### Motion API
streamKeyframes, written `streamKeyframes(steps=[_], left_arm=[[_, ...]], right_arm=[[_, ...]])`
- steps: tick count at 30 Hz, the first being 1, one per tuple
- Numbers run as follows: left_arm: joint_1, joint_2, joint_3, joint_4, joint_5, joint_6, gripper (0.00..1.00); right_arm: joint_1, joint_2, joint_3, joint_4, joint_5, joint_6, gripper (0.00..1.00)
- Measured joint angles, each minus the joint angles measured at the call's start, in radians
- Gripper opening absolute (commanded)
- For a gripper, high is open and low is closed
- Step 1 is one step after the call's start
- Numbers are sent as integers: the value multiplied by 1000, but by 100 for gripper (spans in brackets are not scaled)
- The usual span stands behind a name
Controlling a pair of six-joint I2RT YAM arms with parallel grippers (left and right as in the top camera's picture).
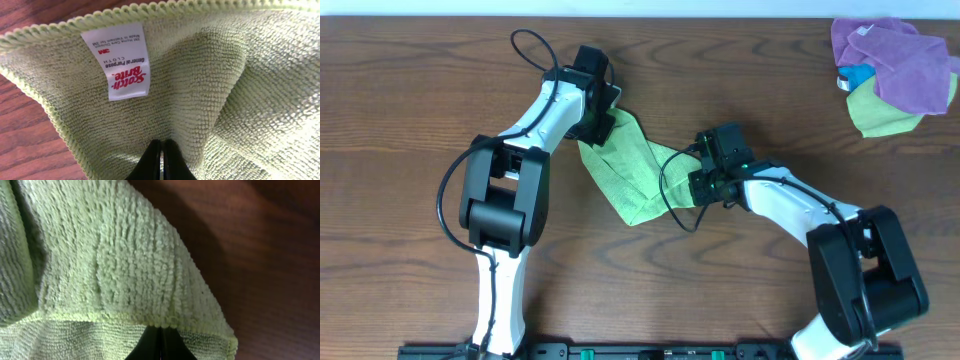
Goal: Fold the cloth
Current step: 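Grasp the cloth's right corner with the right gripper while left holds, then release the left gripper and pull it back down-left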
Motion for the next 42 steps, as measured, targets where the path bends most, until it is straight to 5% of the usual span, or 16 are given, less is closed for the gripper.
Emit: streamKeyframes(steps=[14,23,33,42], left_arm=[[3,0,-10,137,-39,0,6],[15,0,-13,160,-51,0,6],[15,-22,55,73,-34,0,6],[15,-280,82,-69,5,0,6]], right_arm=[[0,-3,49,-294,81,119,1],[0,-5,49,-312,78,160,2],[0,-29,130,-373,80,144,1],[0,-206,232,-495,100,110,2]])
